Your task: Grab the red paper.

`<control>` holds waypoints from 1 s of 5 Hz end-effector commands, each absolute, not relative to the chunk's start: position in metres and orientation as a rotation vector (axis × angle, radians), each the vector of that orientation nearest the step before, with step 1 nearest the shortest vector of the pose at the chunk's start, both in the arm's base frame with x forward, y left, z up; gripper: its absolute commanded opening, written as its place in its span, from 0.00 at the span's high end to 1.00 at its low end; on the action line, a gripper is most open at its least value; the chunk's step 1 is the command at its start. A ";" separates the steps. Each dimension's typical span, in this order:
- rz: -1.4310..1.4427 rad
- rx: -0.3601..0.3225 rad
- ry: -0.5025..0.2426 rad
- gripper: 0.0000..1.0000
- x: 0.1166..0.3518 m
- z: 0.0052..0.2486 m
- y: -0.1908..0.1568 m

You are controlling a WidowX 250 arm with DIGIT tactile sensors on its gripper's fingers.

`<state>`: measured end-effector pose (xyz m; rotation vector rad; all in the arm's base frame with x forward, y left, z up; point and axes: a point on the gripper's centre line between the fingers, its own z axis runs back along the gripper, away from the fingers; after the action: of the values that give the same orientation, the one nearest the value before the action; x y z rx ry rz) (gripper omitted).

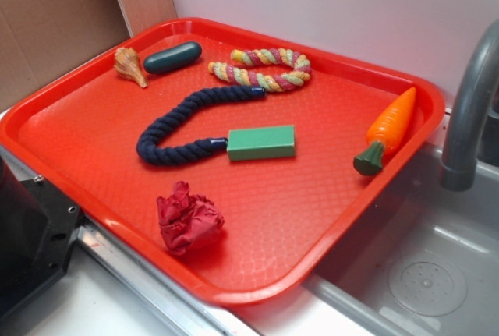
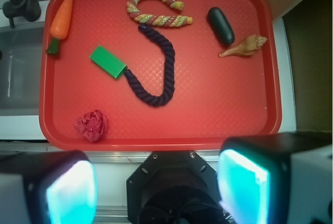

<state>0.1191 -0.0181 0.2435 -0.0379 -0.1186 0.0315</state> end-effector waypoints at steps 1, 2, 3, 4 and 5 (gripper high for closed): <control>0.032 -0.038 -0.119 0.00 0.119 0.244 -0.018; -0.013 -0.111 -0.018 0.00 0.112 0.194 -0.058; -0.021 -0.124 -0.021 0.00 0.152 0.144 -0.079; -0.081 -0.110 -0.065 0.00 0.159 0.096 -0.106; -0.142 -0.146 -0.049 0.00 0.159 0.049 -0.112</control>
<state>0.1513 -0.1077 0.0421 -0.1266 0.0005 -0.1317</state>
